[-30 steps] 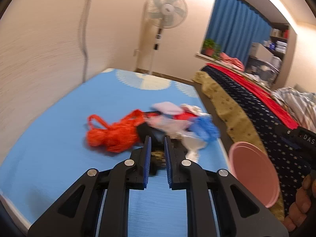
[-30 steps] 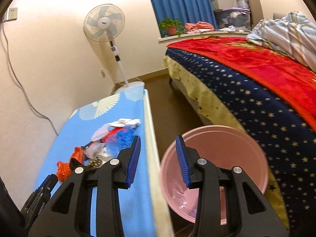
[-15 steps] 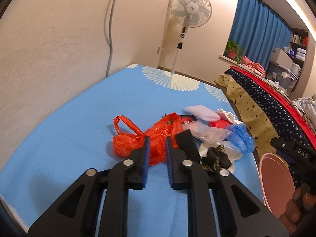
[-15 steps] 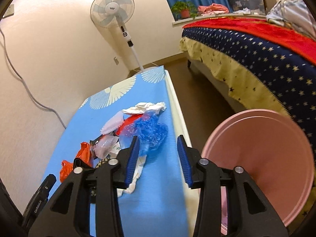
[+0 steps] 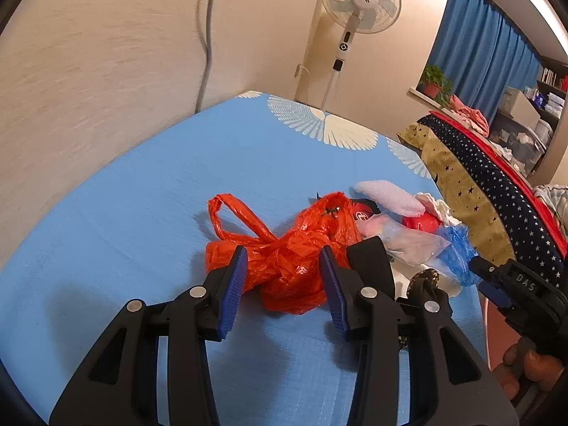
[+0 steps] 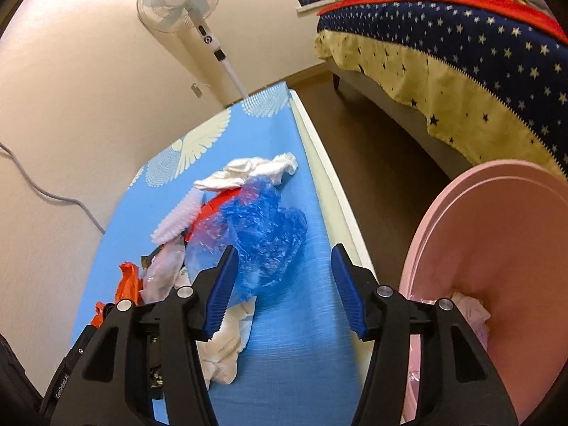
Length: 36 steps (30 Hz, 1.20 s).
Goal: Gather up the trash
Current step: 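Grasp the orange plastic bag with the left tool while the right tool grasps the blue plastic bag, then lift and carry both plastic bags over the pink bin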
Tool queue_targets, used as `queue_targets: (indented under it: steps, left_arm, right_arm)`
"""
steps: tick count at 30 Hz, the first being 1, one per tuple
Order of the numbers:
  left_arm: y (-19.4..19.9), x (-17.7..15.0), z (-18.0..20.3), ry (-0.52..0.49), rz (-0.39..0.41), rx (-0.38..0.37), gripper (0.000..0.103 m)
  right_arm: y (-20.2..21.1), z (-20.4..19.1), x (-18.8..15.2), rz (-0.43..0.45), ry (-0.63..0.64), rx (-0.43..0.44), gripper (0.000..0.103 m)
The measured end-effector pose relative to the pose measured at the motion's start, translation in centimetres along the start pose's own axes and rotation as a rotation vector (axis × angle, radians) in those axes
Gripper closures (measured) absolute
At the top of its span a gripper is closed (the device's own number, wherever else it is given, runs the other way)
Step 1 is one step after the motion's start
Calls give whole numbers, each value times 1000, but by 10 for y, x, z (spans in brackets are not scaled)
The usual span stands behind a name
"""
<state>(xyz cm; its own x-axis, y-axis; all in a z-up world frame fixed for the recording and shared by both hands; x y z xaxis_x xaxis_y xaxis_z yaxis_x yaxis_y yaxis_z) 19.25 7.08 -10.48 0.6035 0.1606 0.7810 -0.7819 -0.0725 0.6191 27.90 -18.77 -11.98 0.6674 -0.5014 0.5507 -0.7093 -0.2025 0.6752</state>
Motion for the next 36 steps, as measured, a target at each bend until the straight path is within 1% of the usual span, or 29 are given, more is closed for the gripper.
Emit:
queue_targets:
  steps: [1, 2, 3, 4, 5, 6, 7, 8, 10, 11, 13, 15, 23, 27, 30, 36]
  left_arm:
    - [-2, 0, 2, -3, -5, -5, 61]
    - [-3, -1, 3, -6, -10, -7, 61]
    - [-4, -1, 4, -8, -16, -10, 61]
    - [-5, -2, 5, -9, -21, -17, 61]
    - [-6, -2, 5, -6, -23, -22, 62]
    - [-6, -2, 4, -3, -24, -24, 63]
    - [-6, -2, 4, 1, -28, -30, 65]
    - [-7, -3, 3, 3, -32, -37, 68]
    - [-7, -4, 4, 5, -38, -46, 74]
    - [-6, -3, 5, 4, -38, -51, 78]
    - [-3, -2, 7, -5, -38, -50, 82]
    - [0, 0, 6, -15, -35, -33, 86]
    - [26, 7, -8, 7, 5, 11, 88]
    - [42, 14, -12, -3, 38, 27, 88]
    - [54, 18, -9, -14, 60, 19, 88]
    - [78, 18, 2, -30, 93, -23, 88]
  right_arm:
    - [-2, 1, -1, -2, 4, -6, 52]
    - [-3, 2, -2, -5, 7, -11, 58]
    - [-5, 2, -3, -10, 7, -14, 60]
    - [-6, 3, -4, -12, 8, -16, 65]
    - [-6, 3, -4, -13, 8, -17, 73]
    - [-6, 3, -4, -12, 10, -20, 77]
    - [-6, 4, -3, -13, 11, -22, 84]
    - [-5, 4, -3, -14, 12, -23, 91]
    - [-3, 5, -1, -5, 16, -30, 96]
    - [-1, 6, 0, -1, 18, -32, 98]
    - [5, 7, 3, 13, 21, -36, 102]
    - [13, 8, 5, 28, 24, -39, 102]
    - [52, 0, 9, 100, 77, -38, 102]
    - [78, -7, 9, 130, 107, -22, 102]
    - [98, -12, 8, 154, 133, -13, 102]
    - [139, -14, 8, 206, 166, -6, 102]
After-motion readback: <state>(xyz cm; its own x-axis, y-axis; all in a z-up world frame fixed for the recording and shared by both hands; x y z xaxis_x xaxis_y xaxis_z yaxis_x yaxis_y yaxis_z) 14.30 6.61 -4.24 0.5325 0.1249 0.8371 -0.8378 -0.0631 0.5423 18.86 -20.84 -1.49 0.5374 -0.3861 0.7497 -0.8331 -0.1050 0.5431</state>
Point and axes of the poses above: each gripper's, at about its wrist camera, not at the fingertips, and y roughly against the way its jaws point, z to its right, x to its top, the point moved 6 cm from there along -y, roughly the way its jaws point, and after that the axes turned 13 degrees about -y, right-handed, at the moved point
